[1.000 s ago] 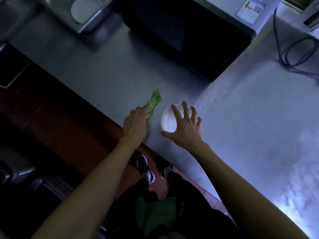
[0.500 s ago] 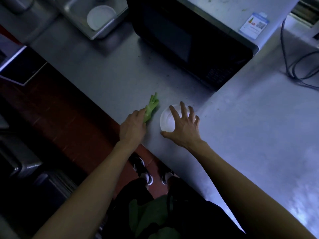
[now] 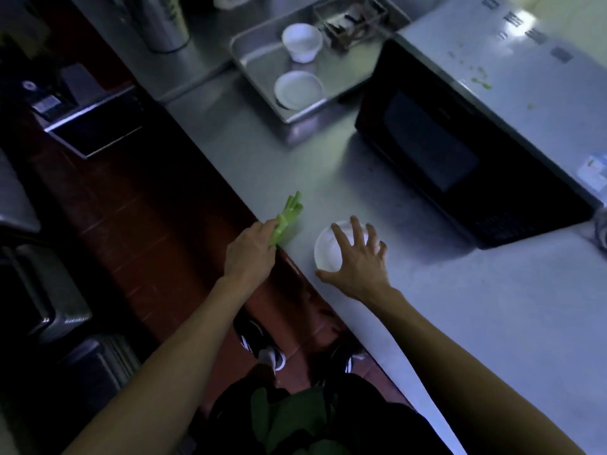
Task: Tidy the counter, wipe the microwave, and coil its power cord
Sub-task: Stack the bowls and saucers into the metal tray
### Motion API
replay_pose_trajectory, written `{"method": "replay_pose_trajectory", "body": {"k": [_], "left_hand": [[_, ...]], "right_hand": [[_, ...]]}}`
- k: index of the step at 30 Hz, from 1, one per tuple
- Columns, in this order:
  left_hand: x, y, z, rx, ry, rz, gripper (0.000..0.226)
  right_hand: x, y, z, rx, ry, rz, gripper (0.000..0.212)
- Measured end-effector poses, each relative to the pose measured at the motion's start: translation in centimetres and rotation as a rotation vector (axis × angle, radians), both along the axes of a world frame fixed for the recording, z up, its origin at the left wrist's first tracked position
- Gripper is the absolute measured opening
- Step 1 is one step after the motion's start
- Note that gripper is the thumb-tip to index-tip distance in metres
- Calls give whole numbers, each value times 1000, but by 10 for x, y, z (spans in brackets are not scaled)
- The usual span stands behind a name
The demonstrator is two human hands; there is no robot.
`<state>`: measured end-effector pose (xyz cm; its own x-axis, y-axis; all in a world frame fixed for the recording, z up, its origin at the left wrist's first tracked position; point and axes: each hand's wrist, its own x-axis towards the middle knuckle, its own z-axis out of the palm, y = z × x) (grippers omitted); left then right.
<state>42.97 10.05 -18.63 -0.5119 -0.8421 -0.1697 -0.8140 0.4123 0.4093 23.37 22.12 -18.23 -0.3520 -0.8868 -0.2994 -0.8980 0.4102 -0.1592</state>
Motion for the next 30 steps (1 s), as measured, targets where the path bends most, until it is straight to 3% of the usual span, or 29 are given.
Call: {"method": "replay_pose_trajectory", "body": {"k": [14, 30], "left_hand": [[106, -141, 35, -57, 38, 88, 53], [31, -312, 45, -76, -9, -56, 49]], "right_hand": [[89, -167, 47, -126, 21, 60, 106], [34, -315, 36, -254, -89, -115, 105]]}}
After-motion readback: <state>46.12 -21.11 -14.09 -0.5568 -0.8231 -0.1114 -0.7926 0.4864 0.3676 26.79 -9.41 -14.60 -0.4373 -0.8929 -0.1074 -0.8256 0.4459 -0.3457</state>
